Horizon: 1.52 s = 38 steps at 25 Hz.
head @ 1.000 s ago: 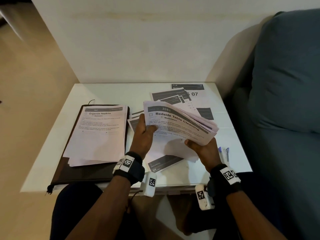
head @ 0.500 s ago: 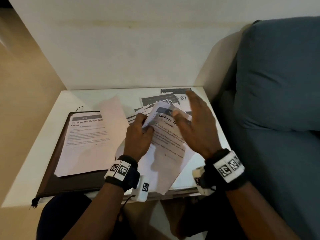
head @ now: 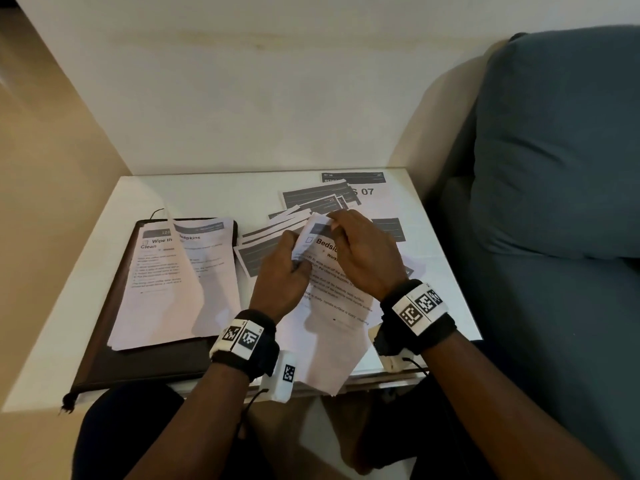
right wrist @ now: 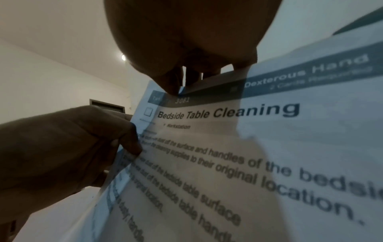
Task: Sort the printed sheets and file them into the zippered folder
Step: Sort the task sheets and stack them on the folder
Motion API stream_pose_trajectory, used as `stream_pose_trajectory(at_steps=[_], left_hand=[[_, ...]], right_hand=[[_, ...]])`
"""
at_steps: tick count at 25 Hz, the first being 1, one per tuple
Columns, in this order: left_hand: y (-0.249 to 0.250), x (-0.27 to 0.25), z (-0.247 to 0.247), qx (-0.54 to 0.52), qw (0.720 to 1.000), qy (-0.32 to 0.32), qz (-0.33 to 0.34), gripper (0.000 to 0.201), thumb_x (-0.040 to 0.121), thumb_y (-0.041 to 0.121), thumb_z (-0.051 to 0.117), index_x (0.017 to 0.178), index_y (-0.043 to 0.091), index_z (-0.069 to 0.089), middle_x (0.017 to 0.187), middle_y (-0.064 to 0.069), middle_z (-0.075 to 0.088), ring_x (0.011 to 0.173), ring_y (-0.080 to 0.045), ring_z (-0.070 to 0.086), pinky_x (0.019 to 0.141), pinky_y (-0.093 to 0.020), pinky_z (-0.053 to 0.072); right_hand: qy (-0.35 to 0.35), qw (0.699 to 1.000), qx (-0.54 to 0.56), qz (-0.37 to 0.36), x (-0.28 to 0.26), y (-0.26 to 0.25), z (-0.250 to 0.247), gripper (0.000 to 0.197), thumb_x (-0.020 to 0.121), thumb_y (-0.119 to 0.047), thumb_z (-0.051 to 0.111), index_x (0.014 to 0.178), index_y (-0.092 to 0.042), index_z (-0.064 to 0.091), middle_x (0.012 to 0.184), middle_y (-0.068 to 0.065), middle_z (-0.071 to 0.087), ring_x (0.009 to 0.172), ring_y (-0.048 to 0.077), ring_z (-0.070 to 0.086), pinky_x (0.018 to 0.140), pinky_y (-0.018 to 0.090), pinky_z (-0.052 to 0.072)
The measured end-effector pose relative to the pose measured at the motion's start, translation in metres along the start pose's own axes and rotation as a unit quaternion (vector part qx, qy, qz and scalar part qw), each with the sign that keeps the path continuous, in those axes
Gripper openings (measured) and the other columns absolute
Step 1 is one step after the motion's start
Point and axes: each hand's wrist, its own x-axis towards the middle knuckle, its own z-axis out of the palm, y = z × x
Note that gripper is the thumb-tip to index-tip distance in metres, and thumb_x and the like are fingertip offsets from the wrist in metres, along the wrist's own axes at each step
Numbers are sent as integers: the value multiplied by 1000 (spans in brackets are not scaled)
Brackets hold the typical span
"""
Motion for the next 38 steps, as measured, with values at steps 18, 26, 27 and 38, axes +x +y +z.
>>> stream_pose_trajectory(at_steps=[18, 26, 27, 38], left_hand=[[-28, 7, 6, 140, 988, -43, 44, 24, 101, 34, 45, 99, 19, 63, 85, -5, 70, 77, -27, 64, 73, -46, 54], [-25, -3, -18, 141, 985, -60, 76, 15, 106, 30, 47, 96, 26, 59, 82, 1, 70, 73, -23, 64, 68, -40, 53], [-22, -4, -21, 145, 984, -65, 83, 16, 106, 29, 47, 95, 27, 58, 81, 3, 70, 72, -22, 65, 67, -39, 53], [-17, -6, -24, 193, 971, -83, 117, 20, 108, 25, 49, 100, 14, 65, 83, 0, 70, 69, -23, 63, 60, -29, 46]], right_hand=[[-121, 849, -107, 502, -82, 167, 42, 45, 98, -34, 61, 127, -1, 56, 135, 21, 56, 128, 37, 50, 104, 45, 44], [27, 878, 340, 336, -56, 95, 19, 22, 95, -38, 65, 108, -21, 72, 98, 14, 73, 83, 22, 74, 83, 40, 60], [9, 877, 374, 301, -51, 78, 10, 19, 97, -31, 65, 112, -21, 72, 101, 16, 72, 78, 17, 71, 75, 32, 58], [-210, 947, 222, 101, -20, 48, -24, 32, 86, -42, 68, 117, -34, 72, 116, -16, 66, 107, 8, 64, 95, 37, 54]])
